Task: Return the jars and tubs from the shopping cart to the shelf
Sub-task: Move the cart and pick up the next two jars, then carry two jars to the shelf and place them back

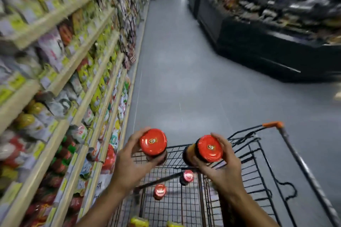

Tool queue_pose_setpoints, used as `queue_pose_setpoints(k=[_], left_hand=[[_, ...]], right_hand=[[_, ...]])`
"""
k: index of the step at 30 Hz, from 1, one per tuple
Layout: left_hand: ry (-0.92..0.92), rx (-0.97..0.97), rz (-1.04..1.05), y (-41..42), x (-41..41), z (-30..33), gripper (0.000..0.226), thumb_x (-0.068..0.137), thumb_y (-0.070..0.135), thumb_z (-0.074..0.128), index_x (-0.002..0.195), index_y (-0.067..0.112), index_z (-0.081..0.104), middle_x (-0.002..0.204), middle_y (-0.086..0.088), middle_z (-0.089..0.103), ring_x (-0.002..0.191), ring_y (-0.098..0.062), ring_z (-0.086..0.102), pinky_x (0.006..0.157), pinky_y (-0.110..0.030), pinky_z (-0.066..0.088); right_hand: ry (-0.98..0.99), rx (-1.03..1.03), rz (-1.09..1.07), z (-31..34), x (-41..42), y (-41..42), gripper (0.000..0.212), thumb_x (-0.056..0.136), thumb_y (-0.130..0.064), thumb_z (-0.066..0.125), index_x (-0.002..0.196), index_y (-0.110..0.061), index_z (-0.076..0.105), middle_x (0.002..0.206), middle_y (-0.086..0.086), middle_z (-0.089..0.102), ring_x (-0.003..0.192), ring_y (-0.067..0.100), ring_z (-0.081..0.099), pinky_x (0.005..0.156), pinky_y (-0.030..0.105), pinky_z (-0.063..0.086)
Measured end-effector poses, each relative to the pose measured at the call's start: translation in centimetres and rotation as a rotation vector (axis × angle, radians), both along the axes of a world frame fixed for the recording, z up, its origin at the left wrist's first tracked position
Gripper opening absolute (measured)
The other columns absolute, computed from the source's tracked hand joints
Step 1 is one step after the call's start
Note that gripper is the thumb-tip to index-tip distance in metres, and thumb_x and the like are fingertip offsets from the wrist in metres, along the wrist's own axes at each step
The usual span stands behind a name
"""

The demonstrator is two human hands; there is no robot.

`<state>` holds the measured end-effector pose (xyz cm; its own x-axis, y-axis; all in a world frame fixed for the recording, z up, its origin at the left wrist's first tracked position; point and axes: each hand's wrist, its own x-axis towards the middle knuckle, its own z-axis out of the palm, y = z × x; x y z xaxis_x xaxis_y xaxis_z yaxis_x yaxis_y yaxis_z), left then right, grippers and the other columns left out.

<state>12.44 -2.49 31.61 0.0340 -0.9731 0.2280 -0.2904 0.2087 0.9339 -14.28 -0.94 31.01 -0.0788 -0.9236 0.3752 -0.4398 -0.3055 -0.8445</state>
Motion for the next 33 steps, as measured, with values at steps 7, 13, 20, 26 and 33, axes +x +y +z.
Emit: queue_pose_setpoints(k=[7,13,20,26,33], left_hand=[[0.089,-0.135,0.027,-0.4,-0.4,9.1,0.087,0.054,0.028,0.096,0.132,0.036,0.060,0.123,0.020,0.070,0.114,-0.001,0.066,0.101,-0.025,0.053],[0.085,-0.213,0.110,1.1,-1.5,13.3,0.081,0.056,0.018,0.095,0.130,0.028,0.062,0.119,0.013,0.073,0.111,-0.005,0.070,0.098,-0.027,0.055],[0.030,-0.237,0.275,6.0,-3.1,16.1,0.079,0.056,0.020,0.094,0.127,0.030,0.063,0.118,0.018,0.072,0.108,-0.003,0.070,0.095,-0.022,0.055],[-0.034,-0.251,0.572,14.3,-2.8,16.9,0.076,0.055,0.025,0.094,0.122,0.042,0.062,0.118,0.023,0.071,0.110,-0.001,0.068,0.084,-0.017,0.056],[-0.141,-0.235,0.957,27.0,-1.8,17.3,0.076,0.055,0.038,0.094,0.122,0.051,0.061,0.125,0.021,0.068,0.120,-0.002,0.063,0.100,-0.024,0.051]], right_hand=[[0.007,-0.109,0.008,8.6,-0.3,-1.1,0.079,0.063,-0.046,0.092,0.132,-0.041,0.054,0.123,-0.029,0.061,0.110,0.002,0.065,0.093,0.024,0.055],[-0.007,-0.173,0.090,12.5,-0.6,-1.2,0.079,0.062,-0.048,0.090,0.132,-0.042,0.054,0.118,-0.034,0.063,0.106,-0.001,0.067,0.093,0.022,0.055],[-0.070,-0.235,0.275,14.5,-1.2,-1.5,0.078,0.064,-0.034,0.095,0.132,-0.029,0.058,0.119,-0.027,0.065,0.107,0.003,0.068,0.093,0.029,0.057],[-0.099,-0.233,0.565,14.7,1.7,-0.7,0.079,0.064,-0.034,0.096,0.133,-0.027,0.058,0.121,-0.019,0.069,0.109,0.002,0.067,0.093,0.026,0.057],[-0.142,-0.169,0.973,14.9,8.1,5.3,0.080,0.065,-0.033,0.095,0.134,-0.041,0.055,0.126,-0.023,0.064,0.112,-0.005,0.063,0.093,0.018,0.054]])
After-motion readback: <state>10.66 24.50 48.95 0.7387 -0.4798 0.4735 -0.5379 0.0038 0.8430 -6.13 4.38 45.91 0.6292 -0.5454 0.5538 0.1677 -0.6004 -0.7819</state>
